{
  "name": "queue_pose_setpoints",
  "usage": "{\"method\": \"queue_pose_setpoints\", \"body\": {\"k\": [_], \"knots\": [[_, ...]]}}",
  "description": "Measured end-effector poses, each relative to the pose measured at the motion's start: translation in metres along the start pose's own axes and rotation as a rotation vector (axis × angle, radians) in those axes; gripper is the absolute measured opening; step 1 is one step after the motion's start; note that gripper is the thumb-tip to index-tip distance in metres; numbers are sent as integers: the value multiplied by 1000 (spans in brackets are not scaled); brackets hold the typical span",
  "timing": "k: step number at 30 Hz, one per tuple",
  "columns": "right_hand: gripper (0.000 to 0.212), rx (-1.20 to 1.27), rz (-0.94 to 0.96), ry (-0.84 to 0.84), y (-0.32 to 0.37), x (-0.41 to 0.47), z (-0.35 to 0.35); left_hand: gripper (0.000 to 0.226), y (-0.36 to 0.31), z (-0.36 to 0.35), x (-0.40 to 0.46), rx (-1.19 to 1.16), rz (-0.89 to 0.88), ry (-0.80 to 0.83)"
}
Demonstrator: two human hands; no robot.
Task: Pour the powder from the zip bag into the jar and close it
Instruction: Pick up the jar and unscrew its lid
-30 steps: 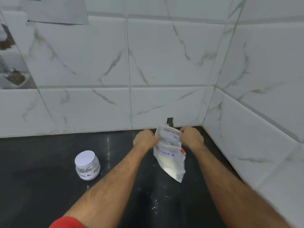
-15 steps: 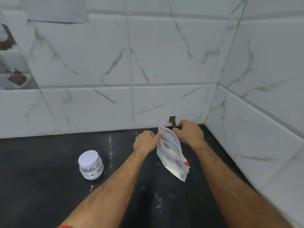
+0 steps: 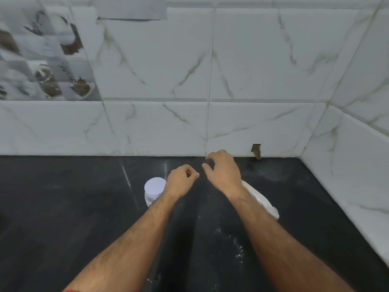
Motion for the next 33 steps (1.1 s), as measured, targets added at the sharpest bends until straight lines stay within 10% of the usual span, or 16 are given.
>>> {"method": "queue_pose_setpoints", "body": {"k": [7, 16, 26, 33], "knots": [[27, 84, 6, 127, 25, -13, -71, 23, 48, 75, -11, 224, -83, -258], [36, 227, -218, 321, 7, -46, -138, 83, 108, 63, -7, 291, 49, 70], [54, 323, -292, 324, 0, -67, -150, 79, 104, 55, -6, 273, -1, 55], [88, 817, -469, 375, 0, -88, -159, 80, 94, 49, -6, -140, 68, 136]]}}
Point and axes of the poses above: each hand's wrist, its own x-axis towards the middle knuckle, its own z-axis out of the back of the hand, y = z × x, the point moved 9 cm from there along x, towards the middle knuckle, and after that the axes turned 3 degrees about z, right-handed, at the moved point
